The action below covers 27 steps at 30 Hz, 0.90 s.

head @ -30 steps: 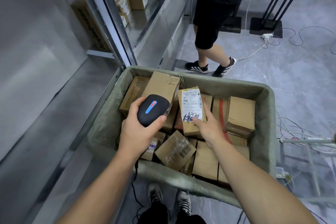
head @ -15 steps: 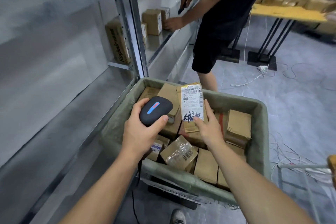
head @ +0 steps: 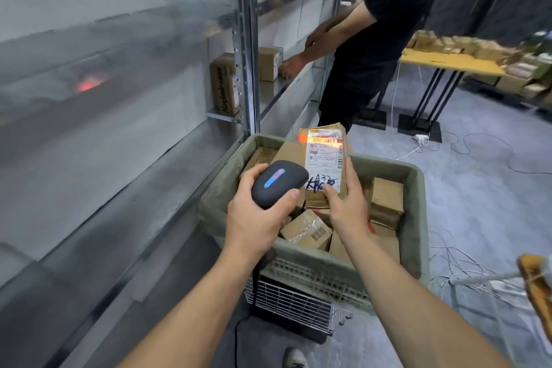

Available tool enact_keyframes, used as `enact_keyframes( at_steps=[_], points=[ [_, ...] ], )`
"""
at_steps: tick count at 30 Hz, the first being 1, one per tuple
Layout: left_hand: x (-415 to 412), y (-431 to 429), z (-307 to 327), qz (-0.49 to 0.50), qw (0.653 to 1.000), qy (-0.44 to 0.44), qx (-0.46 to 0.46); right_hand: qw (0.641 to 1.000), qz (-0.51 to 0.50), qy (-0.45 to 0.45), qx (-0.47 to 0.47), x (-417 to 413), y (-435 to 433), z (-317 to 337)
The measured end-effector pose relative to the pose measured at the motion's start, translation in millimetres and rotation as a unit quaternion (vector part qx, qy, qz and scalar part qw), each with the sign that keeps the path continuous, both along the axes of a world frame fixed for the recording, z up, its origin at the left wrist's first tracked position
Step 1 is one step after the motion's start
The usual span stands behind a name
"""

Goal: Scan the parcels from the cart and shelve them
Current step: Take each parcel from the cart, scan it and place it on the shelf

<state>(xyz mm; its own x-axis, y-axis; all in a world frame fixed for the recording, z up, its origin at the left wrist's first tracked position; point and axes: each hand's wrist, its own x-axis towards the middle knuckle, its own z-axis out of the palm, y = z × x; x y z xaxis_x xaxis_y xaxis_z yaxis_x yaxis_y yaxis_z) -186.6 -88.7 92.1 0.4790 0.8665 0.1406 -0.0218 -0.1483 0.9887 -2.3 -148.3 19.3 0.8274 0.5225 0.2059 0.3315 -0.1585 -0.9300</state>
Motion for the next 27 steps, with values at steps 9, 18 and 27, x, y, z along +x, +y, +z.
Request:
enact_keyframes(
  at_steps=[9,18,27],
  points=[
    [-32,-38,11,0.008,0.999,-0.040,-0.035,1.000,-0.015,-0.009,0.019,-28,-26,20],
    [-43,-83,24,0.047,0.998,-0.039,-0.010,0.999,0.023,0.013,0.020,-28,-50,20],
    [-64,-131,28,0.152,0.988,-0.013,0.034,0.993,0.115,0.001,0.012,-41,-71,41]
  ],
)
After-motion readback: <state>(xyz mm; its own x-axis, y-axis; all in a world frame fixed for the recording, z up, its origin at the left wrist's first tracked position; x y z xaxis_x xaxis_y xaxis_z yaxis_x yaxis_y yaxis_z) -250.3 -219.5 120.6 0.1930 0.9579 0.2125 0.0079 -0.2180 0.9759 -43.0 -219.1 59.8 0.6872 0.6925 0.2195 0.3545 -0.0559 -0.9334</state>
